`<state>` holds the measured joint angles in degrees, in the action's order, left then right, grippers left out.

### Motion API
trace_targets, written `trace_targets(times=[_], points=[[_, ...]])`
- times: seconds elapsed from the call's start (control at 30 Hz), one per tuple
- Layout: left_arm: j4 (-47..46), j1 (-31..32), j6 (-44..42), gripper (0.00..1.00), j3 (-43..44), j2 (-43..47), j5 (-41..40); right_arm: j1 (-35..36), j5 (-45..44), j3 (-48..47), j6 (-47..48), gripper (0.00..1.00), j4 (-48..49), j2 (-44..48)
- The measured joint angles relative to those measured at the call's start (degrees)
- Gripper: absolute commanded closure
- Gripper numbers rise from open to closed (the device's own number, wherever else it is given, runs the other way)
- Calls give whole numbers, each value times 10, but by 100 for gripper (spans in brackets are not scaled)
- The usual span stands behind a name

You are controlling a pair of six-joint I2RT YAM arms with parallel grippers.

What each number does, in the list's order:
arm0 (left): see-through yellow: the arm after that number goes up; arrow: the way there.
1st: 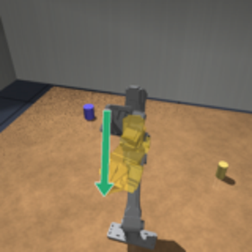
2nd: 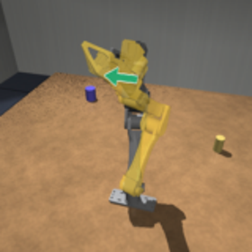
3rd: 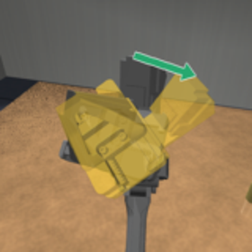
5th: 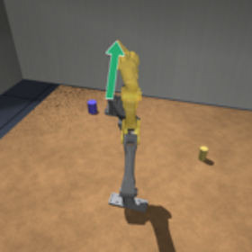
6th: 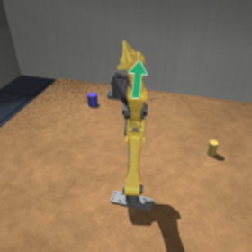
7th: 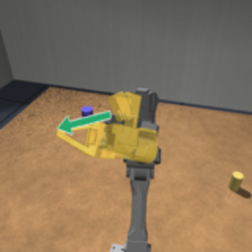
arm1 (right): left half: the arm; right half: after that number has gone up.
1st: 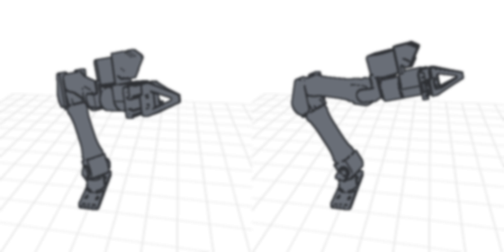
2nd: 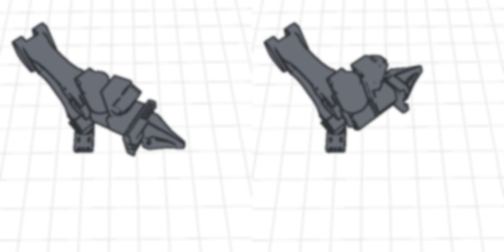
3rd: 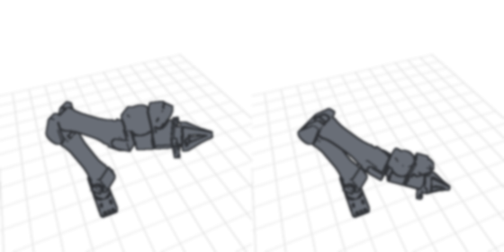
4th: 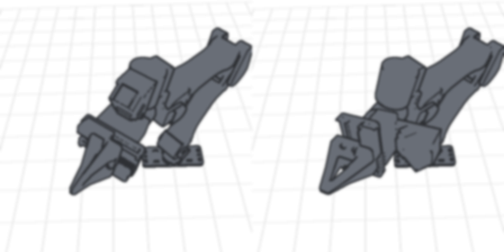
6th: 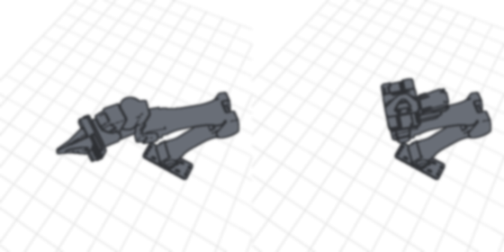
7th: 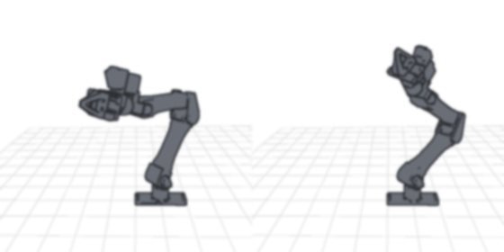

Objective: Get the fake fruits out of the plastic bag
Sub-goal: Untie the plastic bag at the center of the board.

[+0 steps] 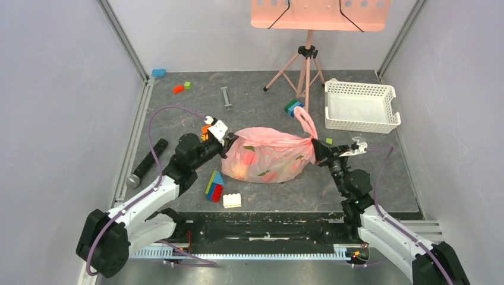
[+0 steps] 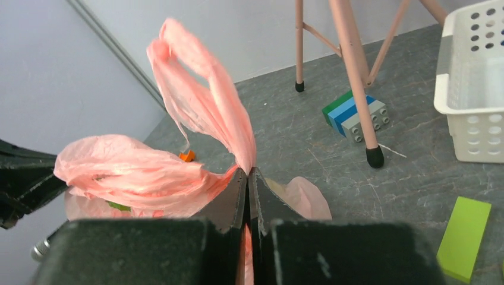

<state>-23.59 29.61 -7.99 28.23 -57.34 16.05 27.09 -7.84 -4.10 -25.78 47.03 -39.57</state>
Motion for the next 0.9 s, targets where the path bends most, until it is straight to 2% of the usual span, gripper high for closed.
trace_targets(times=[0.17, 0.4, 0.47, 0.67, 0.9], points=[[2, 0, 0, 95, 0, 1, -1, 0, -29, 25, -38, 100, 19, 15], [14, 0, 1, 63, 1, 7, 1, 0, -30, 27, -47, 100, 22, 16], [27, 0, 0, 49, 7, 10, 7, 0, -26, 27, -46, 100, 22, 16], [101, 0, -5, 20, 78, 24, 53, 0, -16, 27, -37, 100, 22, 16], [187, 0, -20, 3, 175, 31, 124, 0, -8, 27, -30, 100, 21, 16]])
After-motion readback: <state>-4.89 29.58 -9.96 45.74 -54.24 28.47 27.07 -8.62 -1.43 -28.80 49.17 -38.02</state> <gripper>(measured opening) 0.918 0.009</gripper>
